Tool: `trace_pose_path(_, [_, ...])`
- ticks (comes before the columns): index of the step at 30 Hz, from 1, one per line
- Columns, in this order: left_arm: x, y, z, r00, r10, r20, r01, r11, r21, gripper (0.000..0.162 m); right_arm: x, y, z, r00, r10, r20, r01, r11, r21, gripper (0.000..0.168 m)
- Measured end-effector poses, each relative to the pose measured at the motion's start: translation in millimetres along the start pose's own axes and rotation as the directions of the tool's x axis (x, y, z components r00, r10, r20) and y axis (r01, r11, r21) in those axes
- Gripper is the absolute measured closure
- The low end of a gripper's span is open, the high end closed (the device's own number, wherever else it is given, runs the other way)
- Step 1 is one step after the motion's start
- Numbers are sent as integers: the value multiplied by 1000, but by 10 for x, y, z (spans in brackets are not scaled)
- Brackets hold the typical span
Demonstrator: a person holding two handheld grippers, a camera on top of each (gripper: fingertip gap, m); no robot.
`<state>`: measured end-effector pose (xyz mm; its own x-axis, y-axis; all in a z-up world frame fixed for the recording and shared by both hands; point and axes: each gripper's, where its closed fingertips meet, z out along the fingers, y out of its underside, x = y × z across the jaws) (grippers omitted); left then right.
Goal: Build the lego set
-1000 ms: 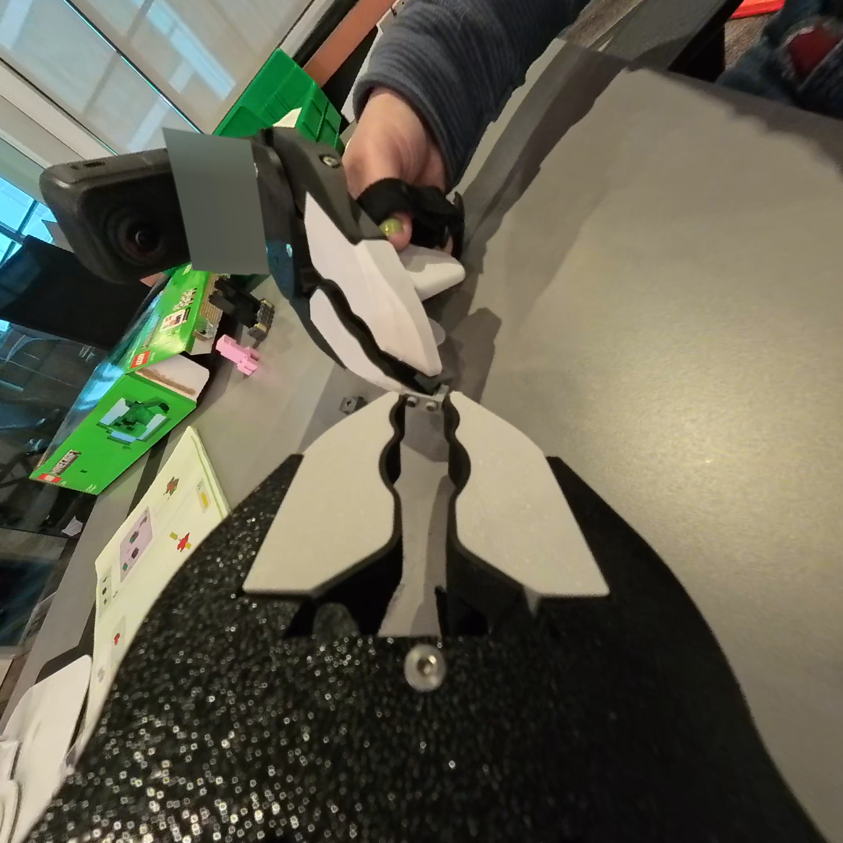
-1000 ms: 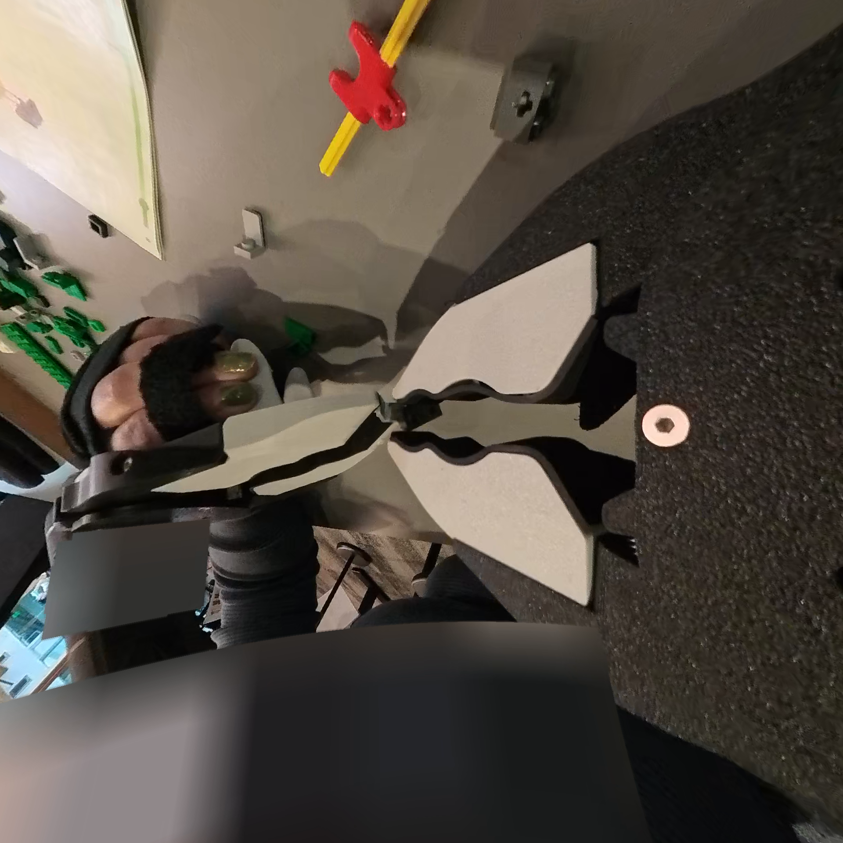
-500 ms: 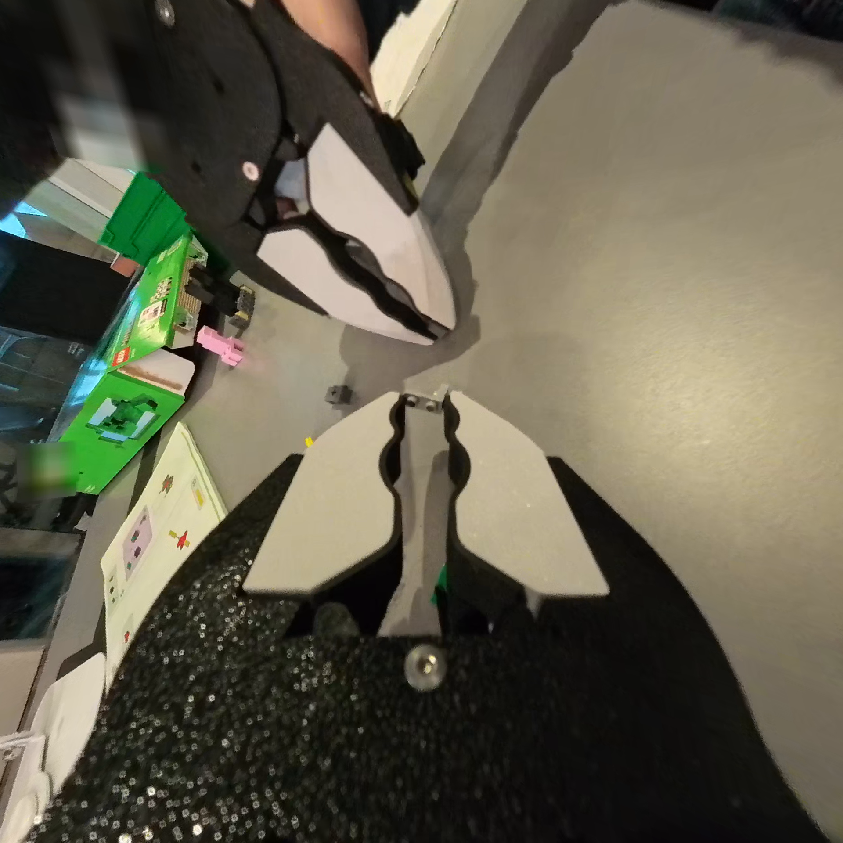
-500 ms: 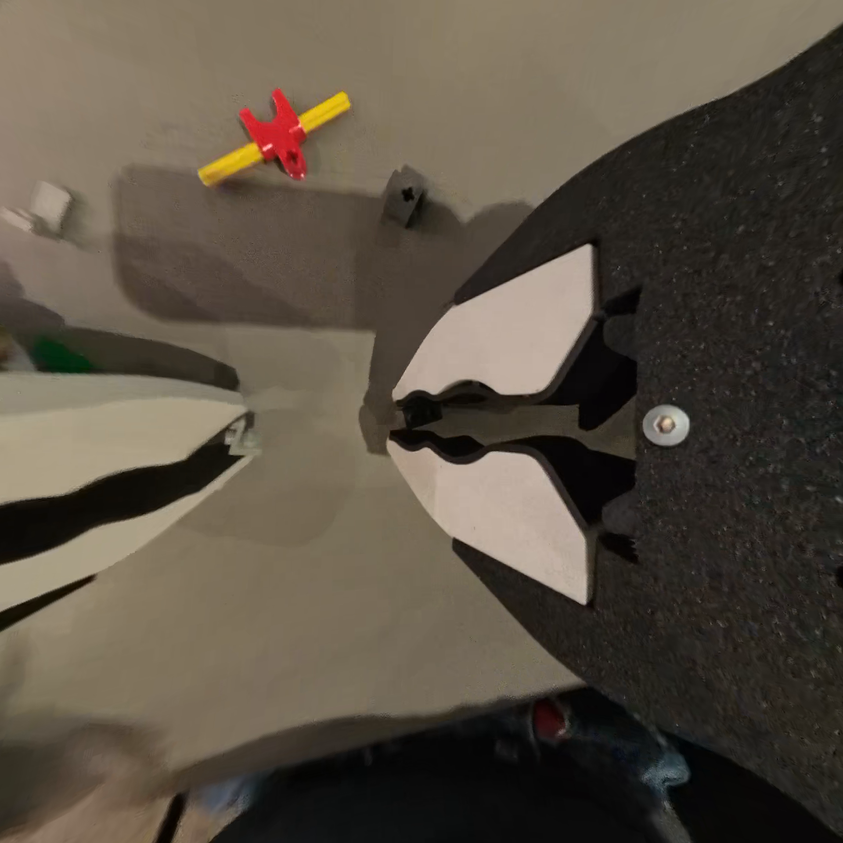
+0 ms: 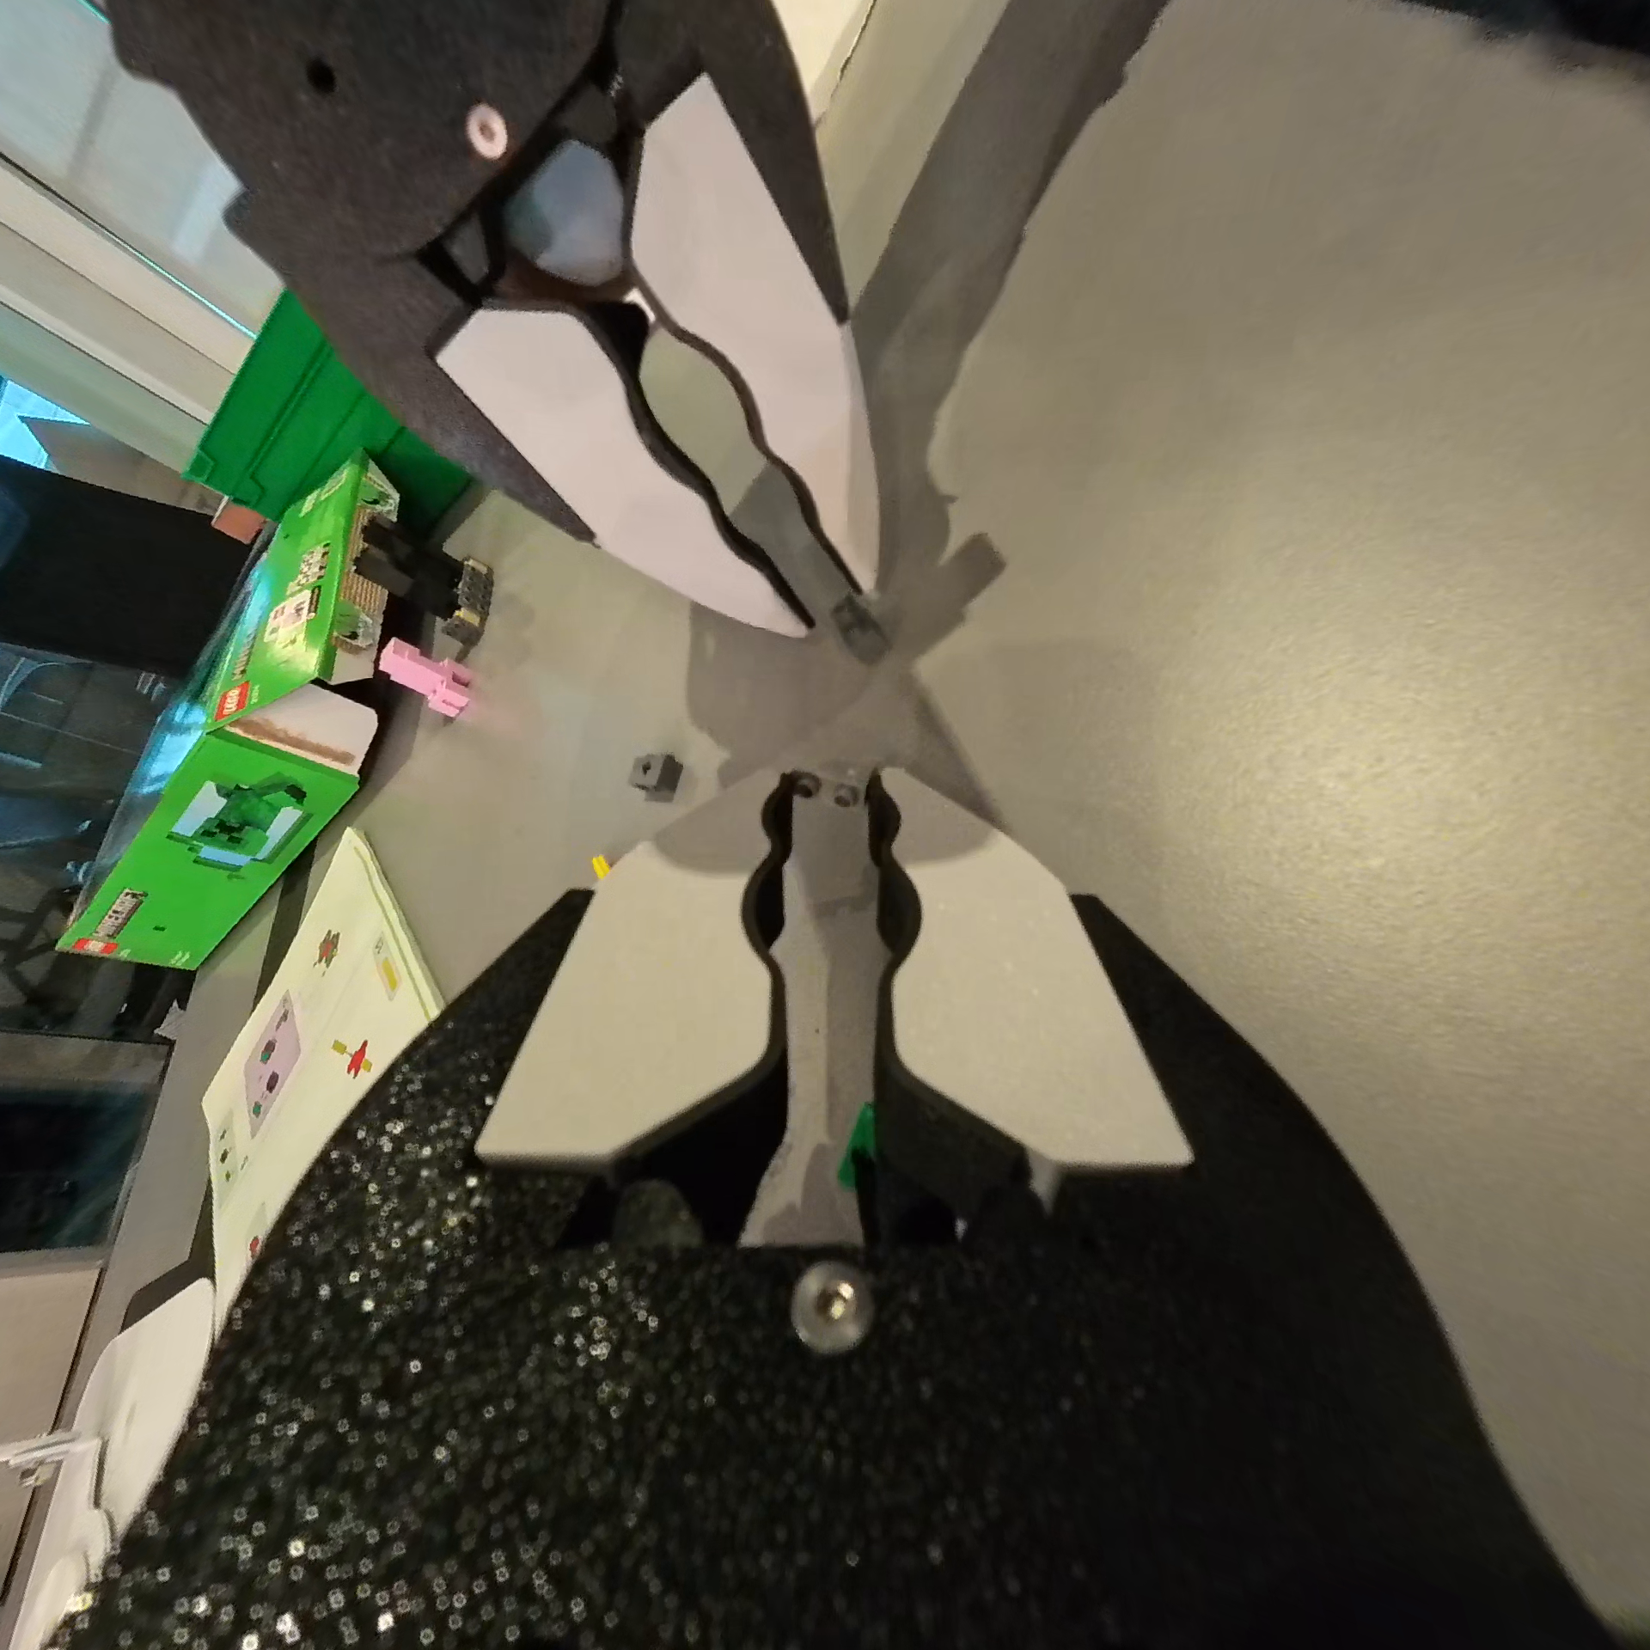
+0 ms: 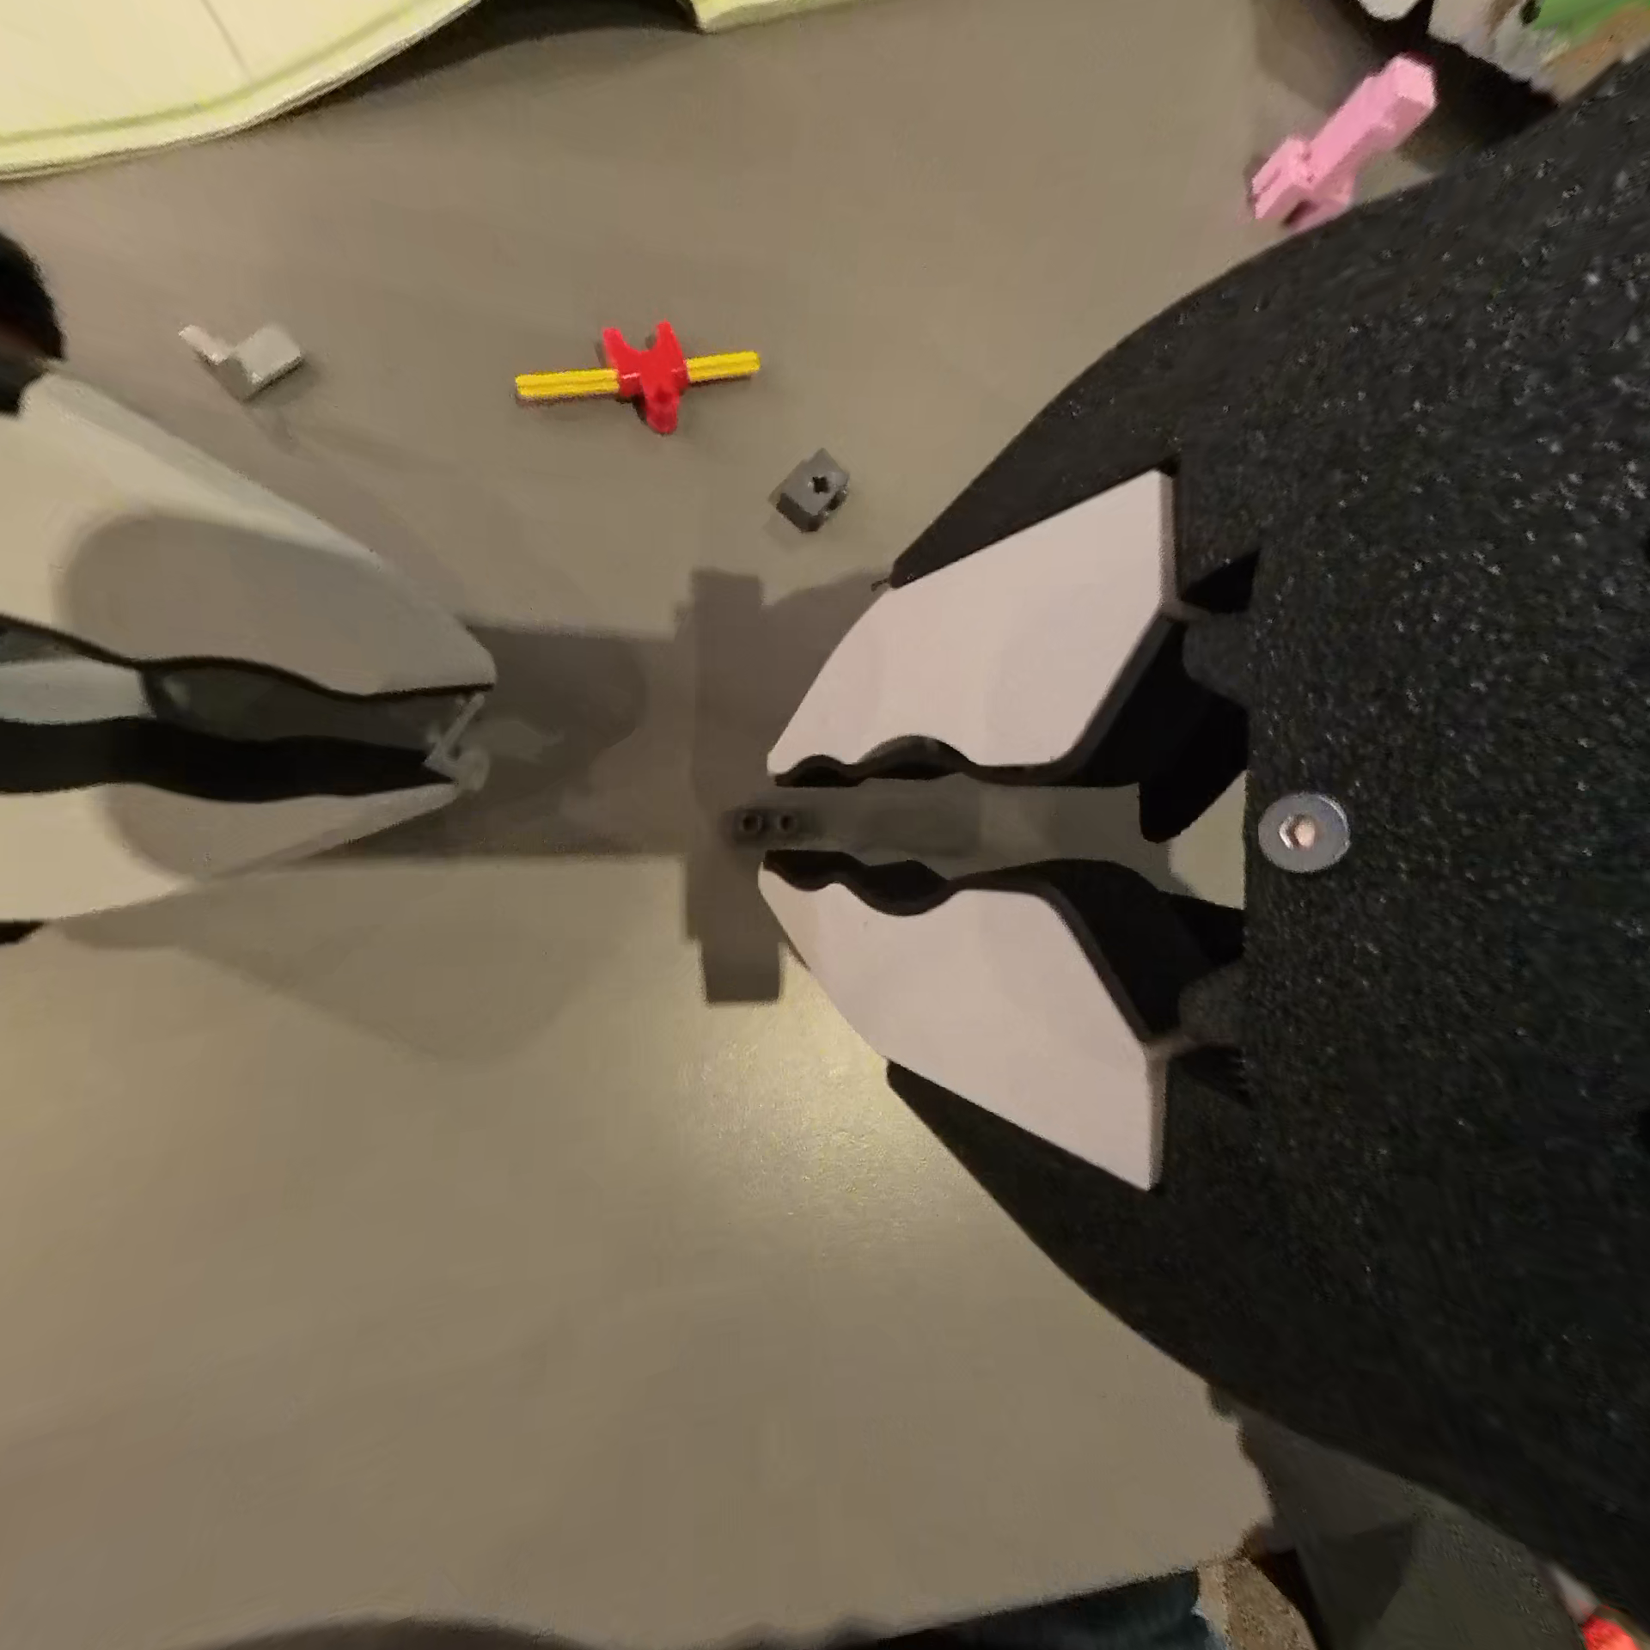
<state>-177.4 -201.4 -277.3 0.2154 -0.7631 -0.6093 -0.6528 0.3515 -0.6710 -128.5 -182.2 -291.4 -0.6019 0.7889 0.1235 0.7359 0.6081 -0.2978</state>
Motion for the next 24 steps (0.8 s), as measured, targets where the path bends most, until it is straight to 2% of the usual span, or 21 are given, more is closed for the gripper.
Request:
trace_pose_path(7, [-2, -4, -2, 1000, 1, 2, -1, 1000, 2, 146, 15, -22, 78, 996, 39, 76, -38, 999, -5, 161])
trace_pose_path(10, [-15, -20, -8, 1000, -11, 6, 10, 1000, 15, 146, 97, -186, 12, 979, 164, 124, -182, 972, 149, 161])
trace_pose_path(13, [-34, -40, -23, 999, -33, 7, 33, 999, 35, 146, 118, -421, -114, 897, 301, 323, -407, 845, 345, 161])
trace_pose_path(15, [-46, -69, -36, 999, -53, 5, 52, 997, 60, 146, 126, -507, -144, 820, 351, 453, -539, 741, 401, 161])
trace_pose_path(20, [-28, -139, -62, 995, -96, -34, 99, 988, 116, 147, 74, -580, -112, 637, 351, 686, -731, 558, 393, 161])
trace_pose_path(22, [-15, -161, -62, 994, -98, -47, 103, 986, 129, 147, 57, -585, -114, 592, 336, 733, -765, 521, 379, 161])
trace_pose_path(24, [17, -164, -51, 993, -97, -66, 105, 986, 129, 147, 26, -581, -97, 577, 327, 749, -772, 518, 368, 161])
